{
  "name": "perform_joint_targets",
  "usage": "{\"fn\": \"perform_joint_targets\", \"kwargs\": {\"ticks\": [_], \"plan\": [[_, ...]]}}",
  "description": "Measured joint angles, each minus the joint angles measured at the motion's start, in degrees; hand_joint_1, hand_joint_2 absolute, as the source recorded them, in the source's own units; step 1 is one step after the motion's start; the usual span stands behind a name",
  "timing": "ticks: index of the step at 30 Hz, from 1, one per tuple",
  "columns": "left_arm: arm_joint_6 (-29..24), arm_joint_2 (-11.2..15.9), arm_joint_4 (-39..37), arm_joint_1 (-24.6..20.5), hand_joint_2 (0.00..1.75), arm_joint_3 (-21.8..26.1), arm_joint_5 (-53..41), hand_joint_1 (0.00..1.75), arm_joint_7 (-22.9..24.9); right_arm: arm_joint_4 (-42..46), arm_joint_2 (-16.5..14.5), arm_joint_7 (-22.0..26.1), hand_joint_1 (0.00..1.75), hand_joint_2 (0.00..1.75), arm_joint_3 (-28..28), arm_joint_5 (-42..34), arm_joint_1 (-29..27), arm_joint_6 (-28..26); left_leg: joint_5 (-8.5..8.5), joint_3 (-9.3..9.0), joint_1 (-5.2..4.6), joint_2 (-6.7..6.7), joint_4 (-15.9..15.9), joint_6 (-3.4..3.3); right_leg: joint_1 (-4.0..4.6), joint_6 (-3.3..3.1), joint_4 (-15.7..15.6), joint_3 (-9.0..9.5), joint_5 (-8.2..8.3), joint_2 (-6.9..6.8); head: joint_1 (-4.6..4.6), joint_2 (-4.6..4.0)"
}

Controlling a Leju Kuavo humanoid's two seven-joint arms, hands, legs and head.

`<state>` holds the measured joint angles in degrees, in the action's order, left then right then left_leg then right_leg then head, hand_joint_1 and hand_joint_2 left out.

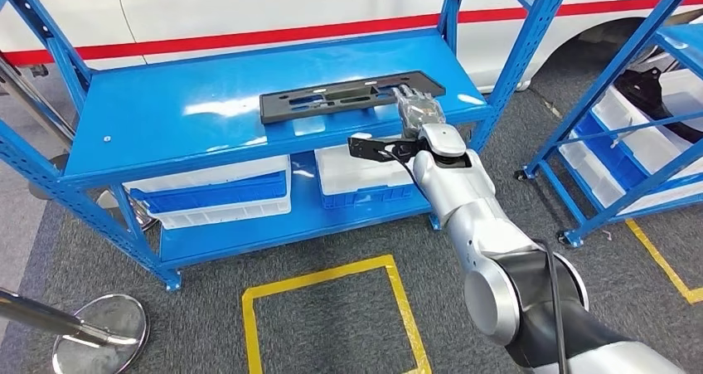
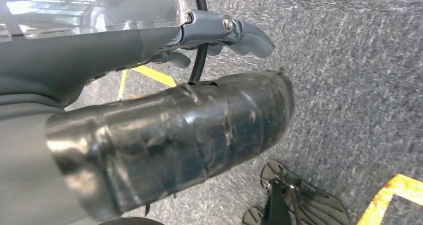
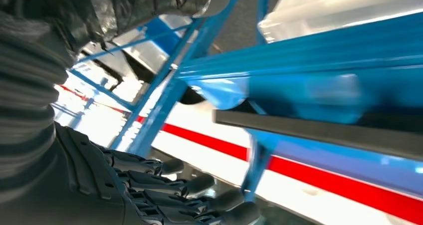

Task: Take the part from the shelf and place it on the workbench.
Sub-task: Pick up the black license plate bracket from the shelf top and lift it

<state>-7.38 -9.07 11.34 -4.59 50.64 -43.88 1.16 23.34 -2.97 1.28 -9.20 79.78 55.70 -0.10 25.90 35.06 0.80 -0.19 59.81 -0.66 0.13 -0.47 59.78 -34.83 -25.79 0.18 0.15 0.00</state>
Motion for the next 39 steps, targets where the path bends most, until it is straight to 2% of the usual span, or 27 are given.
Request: {"fn": "perform_joint_targets", "kwargs": {"ticks": [2, 3, 4, 6, 7, 8, 9, 10, 11, 13, 14, 16, 18, 20, 22, 23, 24, 25, 26, 28, 29, 33, 35, 37, 38, 39], "plan": [[0.0, -0.1, 0.0, 0.0, 0.00, 0.0, 0.0, 0.00, 0.0, 0.0, 0.0, 0.0, 0.00, 1.75, 0.0, 0.0, 0.0, 0.0, -0.32, -0.09, 0.14, 0.04, -0.4, -0.58, -0.14, 0.55, 0.2, -0.10, -0.25, 0.07, 0.02, 0.00], [0.0, -0.2, 0.0, 0.0, 0.00, 0.0, 0.0, 0.00, 0.0, 0.0, 0.0, 0.0, 0.00, 1.75, 0.0, 0.0, 0.1, 0.0, -0.51, -0.19, 0.27, 0.08, -0.7, -0.91, -0.23, 0.88, 1.1, -0.49, -1.00, 0.08, 0.02, 0.00], [0.0, -0.2, 0.0, -0.1, 0.00, 0.0, 0.0, 0.00, 0.0, 0.0, 0.0, 0.0, 0.00, 1.75, 0.0, 0.0, 0.1, 0.1, -0.68, -0.29, 0.43, 0.11, -1.0, -1.19, -0.35, 1.23, 3.1, -1.39, -2.32, 0.08, 0.03, 0.00], [0.0, -0.2, 0.0, -0.1, 0.00, 0.1, -0.1, 0.00, 0.0, -0.1, 0.0, 0.0, 0.00, 1.75, 0.0, 0.0, 0.2, 0.3, -0.76, -0.30, 0.47, 0.12, -1.1, -1.44, -0.68, 1.83, 10.1, -4.69, -5.87, 0.02, 0.03, 0.00], [0.0, -0.1, 0.0, -0.1, 0.00, 0.1, -0.1, 0.00, -0.1, -0.2, 0.0, 0.0, 0.00, 1.75, 0.0, 0.0, 0.1, 0.5, -0.74, -0.28, 0.46, 0.11, -1.1, -1.47, -0.84, 2.03, 13.6, -6.43, -7.10, 0.00, 0.04, 0.00], [0.0, -0.1, 0.0, -0.1, 0.00, 0.1, -0.2, 0.00, 0.0, -0.3, 0.0, 0.0, 0.00, 1.75, 0.0, 0.0, 0.1, 0.6, -0.70, -0.30, 0.45, 0.09, -1.1, -1.48, -0.95, 2.15, 15.5, -7.51, -7.34, -0.01, 0.03, 0.00], [0.1, -0.1, 0.0, -0.1, 0.00, 0.2, -0.2, 0.00, 0.0, -0.3, 0.0, 0.0, 0.00, 1.75, 0.0, 0.0, 0.0, 0.7, -0.66, -0.36, 0.45, 0.07, -1.1, -1.45, -1.01, 2.17, 15.2, -7.53, -6.40, -0.04, 0.03, 0.00], [0.1, -0.1, 0.0, -0.1, 0.00, 0.2, -0.2, 0.00, 0.0, -0.4, 0.0, 0.0, 0.00, 1.75, 0.0, 0.1, 0.1, 0.8, -0.61, -0.47, 0.45, 0.05, -1.1, -1.38, -1.04, 2.08, 12.6, -6.36, -4.45, -0.07, 0.04, 0.00], [0.2, -0.1, 0.0, -0.1, 0.00, 0.2, -0.2, 0.00, 0.0, -0.4, 0.0, 0.0, 0.00, 1.75, 0.0, 0.1, 0.2, 0.8, -0.52, -0.62, 0.45, 0.02, -1.1, -1.26, -1.01, 1.86, 8.3, -4.37, -2.14, -0.10, 0.04, 0.00], [0.2, -0.2, 0.0, -0.2, 0.00, 0.2, -0.2, 0.00, 0.0, -0.4, 0.0, 0.0, 0.00, 1.75, 0.0, 0.1, 0.5, 0.8, -0.41, -0.75, 0.35, -0.01, -1.1, -0.85, -0.64, 1.26, 1.2, -0.87, 0.52, -0.11, 0.04, 0.00], [0.2, -0.2, 0.0, -0.2, 0.00, 0.3, -0.2, 0.00, 0.0, -0.4, 0.0, 0.0, 0.00, 1.75, 0.0, 0.1, 0.6, 0.8, -0.40, -0.73, 0.32, 0.00, -1.1, -0.59, -0.42, 0.98, -0.5, -0.12, 0.79, -0.10, 0.03, 0.00], [0.3, -0.2, 0.0, -0.2, 0.00, 0.3, -0.1, 0.00, 0.0, -0.4, 0.0, 0.0, 0.00, 1.75, 0.0, 0.1, 0.6, 0.8, -0.50, -0.75, 0.30, 0.00, -1.4, 0.06, -0.17, 0.50, -1.0, -0.02, 0.70, -0.05, 0.03, 0.00], [0.4, -0.2, 0.0, -0.2, 0.00, 0.4, -0.1, 0.00, 0.0, -0.4, -0.1, 0.0, 0.00, 1.75, 0.0, 0.1, 0.7, 0.8, 0.21, -0.52, 0.33, 0.01, -0.7, 0.63, -0.44, -0.17, -1.7, 0.39, 1.02, -0.15, 0.02, 0.00], [0.4, -0.1, 0.0, -0.2, 0.00, 0.6, -0.1, 0.00, 0.0, -0.4, -0.2, 0.1, 0.00, 1.75, 0.0, 0.1, 0.8, 0.9, 2.97, 1.47, 0.34, 0.03, 3.8, 0.87, -0.71, -0.87, -2.4, 0.83, 1.30, -0.26, 0.00, 0.00], [0.4, -0.1, 0.0, -0.2, 0.00, 0.8, -0.1, 0.00, 0.0, -0.4, -0.3, 0.1, 0.00, 1.75, 0.0, 0.1, 0.8, 1.0, 6.25, 5.06, 0.33, 0.03, 11.3, 0.97, -0.52, -1.24, -2.4, 0.83, 1.23, -0.23, -0.01, 0.00], [0.4, -0.1, 0.0, -0.2, 0.00, 1.0, -0.1, 0.00, 0.0, -0.5, -0.3, 0.1, 0.00, 1.75, 0.0, 0.1, 0.6, 1.1, 6.82, 6.39, 0.34, 0.03, 13.8, 1.01, -0.42, -1.31, -2.3, 0.82, 1.14, -0.21, 0.00, 0.00], [0.4, -0.1, 0.0, -0.2, 0.00, 1.1, -0.1, 0.00, 0.0, -0.5, -0.3, 0.1, 0.00, 1.75, 0.0, 0.1, 0.5, 1.1, 6.29, 6.78, 0.33, 0.03, 14.3, 1.00, -0.34, -1.33, -2.1, 0.82, 1.02, -0.17, -0.01, 0.00], [0.4, -0.1, 0.0, -0.2, 0.00, 1.2, -0.1, 0.00, 0.0, -0.6, -0.3, 0.1, 0.00, 1.75, 0.0, 0.1, 0.5, 1.1, 4.74, 6.07, 0.33, 0.04, 12.5, 0.93, -0.30, -1.29, -1.8, 0.83, 0.83, -0.12, -0.01, 0.00], [0.4, 0.0, 0.0, -0.2, 0.00, 1.3, -0.1, 0.00, 0.0, -0.6, -0.3, 0.1, 0.00, 1.75, 0.0, 0.1, 0.5, 1.1, 2.57, 4.46, 0.33, 0.04, 9.0, 0.81, -0.30, -1.18, -1.5, 0.84, 0.55, -0.07, 0.00, 0.00], [0.4, 0.0, 0.0, -0.2, 0.00, 1.3, -0.1, 0.00, 0.0, -0.6, -0.3, 0.1, 0.00, 1.75, 0.0, 0.1, 0.5, 1.1, 0.11, 1.26, 0.23, 0.03, 2.4, 0.44, -0.18, -0.76, -0.6, 0.60, -0.04, 0.00, 0.01, 0.00], [0.4, 0.1, 0.0, -0.2, 0.00, 1.3, -0.1, 0.00, 0.0, -0.6, -0.3, 0.1, 0.00, 1.75, 0.0, 0.1, 0.6, 1.1, -0.22, 0.45, 0.15, 0.00, 0.7, 0.24, -0.11, -0.48, -0.3, 0.40, -0.21, 0.01, 0.03, 0.00], [0.4, 0.0, 0.0, -0.3, 0.00, 1.4, -0.1, 0.00, 0.0, -0.7, -0.3, 0.1, 0.00, 1.75, 0.0, 0.1, 0.6, 1.1, -0.35, 0.00, 0.13, -0.03, -0.5, -0.66, -0.07, 0.57, 0.2, -0.06, -0.68, 0.07, 0.08, 0.00], [0.4, -0.1, 0.0, -0.3, 0.00, 1.4, -0.1, 0.00, 0.0, -0.7, -0.3, 0.2, 0.00, 0.87, 0.0, 0.1, 0.8, 1.1, -0.55, -0.30, 0.37, 0.04, -1.0, -1.21, -0.32, 1.21, 4.0, -1.83, -2.97, 0.04, 0.09, 0.00], [0.4, -0.1, 0.0, -0.3, 0.00, 1.4, -0.1, 0.00, 0.0, -0.8, -0.3, 0.1, 0.00, 0.00, 0.0, 0.1, 0.8, 1.1, -0.50, -0.35, 0.38, 0.02, -1.0, -1.49, -0.60, 1.75, 11.3, -5.49, -6.09, -0.01, 0.08, 0.00], [0.4, -0.1, 0.0, -0.3, 0.00, 1.4, -0.1, 0.00, 0.0, -0.9, -0.3, 0.1, 0.00, 0.00, 0.0, 0.1, 0.7, 1.1, -0.45, -0.38, 0.37, -0.01, -1.0, -1.52, -0.73, 1.91, 14.1, -7.15, -6.78, -0.02, 0.09, 0.00], [0.4, 0.0, 0.0, -0.3, 0.00, 1.4, -0.1, 0.00, 0.0, -0.9, -0.3, 0.2, 0.00, 0.00, 0.0, 0.1, 0.6, 1.3, -0.38, -0.44, 0.37, -0.05, -1.0, -1.52, -0.82, 1.96, 15.2, -8.00, -6.38, -0.03, 0.09, 0.00]]}}
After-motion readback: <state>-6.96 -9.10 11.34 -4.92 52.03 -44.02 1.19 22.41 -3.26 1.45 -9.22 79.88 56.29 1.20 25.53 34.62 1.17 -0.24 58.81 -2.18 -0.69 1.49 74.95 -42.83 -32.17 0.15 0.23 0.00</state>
